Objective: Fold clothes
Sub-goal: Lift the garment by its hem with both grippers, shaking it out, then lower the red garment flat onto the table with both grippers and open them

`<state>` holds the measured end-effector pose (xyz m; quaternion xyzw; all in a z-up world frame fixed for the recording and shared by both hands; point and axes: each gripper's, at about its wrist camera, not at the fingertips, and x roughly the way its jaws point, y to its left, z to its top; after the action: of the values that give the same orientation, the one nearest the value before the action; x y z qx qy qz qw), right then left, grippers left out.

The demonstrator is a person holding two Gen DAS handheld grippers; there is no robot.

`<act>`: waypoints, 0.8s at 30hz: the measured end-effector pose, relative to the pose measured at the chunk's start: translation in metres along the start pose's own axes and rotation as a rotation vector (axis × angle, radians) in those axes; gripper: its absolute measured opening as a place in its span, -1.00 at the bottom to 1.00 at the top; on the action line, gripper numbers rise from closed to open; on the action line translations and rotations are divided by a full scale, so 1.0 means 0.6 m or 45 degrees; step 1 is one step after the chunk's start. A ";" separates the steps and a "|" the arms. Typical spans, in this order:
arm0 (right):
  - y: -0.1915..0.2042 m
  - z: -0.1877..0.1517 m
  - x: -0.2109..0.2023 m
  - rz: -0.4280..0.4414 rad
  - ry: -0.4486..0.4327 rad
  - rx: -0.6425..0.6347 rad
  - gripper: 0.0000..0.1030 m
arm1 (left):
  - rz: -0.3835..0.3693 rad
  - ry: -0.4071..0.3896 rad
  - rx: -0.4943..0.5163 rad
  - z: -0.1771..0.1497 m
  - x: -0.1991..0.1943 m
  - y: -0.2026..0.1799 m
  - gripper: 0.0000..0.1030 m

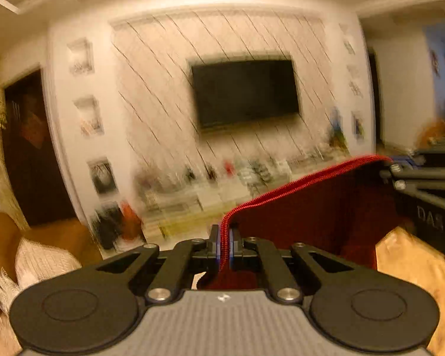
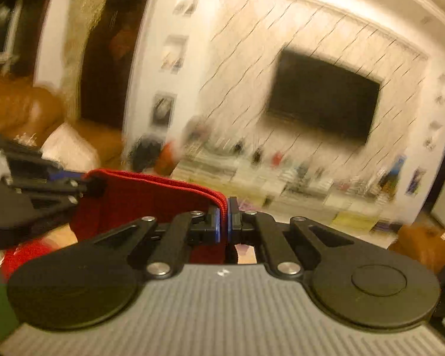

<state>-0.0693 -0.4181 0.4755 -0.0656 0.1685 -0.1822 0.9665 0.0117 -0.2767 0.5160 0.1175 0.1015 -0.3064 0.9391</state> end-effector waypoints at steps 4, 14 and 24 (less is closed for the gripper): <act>0.000 0.092 -0.015 -0.110 -0.338 0.017 -0.87 | 0.165 -0.352 0.102 0.088 -0.062 -0.018 -0.90; 0.003 -0.030 -0.109 0.007 -0.522 -0.238 -0.87 | 0.030 -0.342 0.433 -0.106 -0.165 -0.075 -0.90; 0.158 -0.581 -0.066 0.372 0.130 -0.379 -0.88 | -0.351 0.382 0.488 -0.748 -0.137 -0.181 -0.90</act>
<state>-0.1945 -0.3384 0.1438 -0.1733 0.2500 -0.0162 0.9525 -0.1717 -0.1893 0.0932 0.3222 0.1946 -0.4242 0.8237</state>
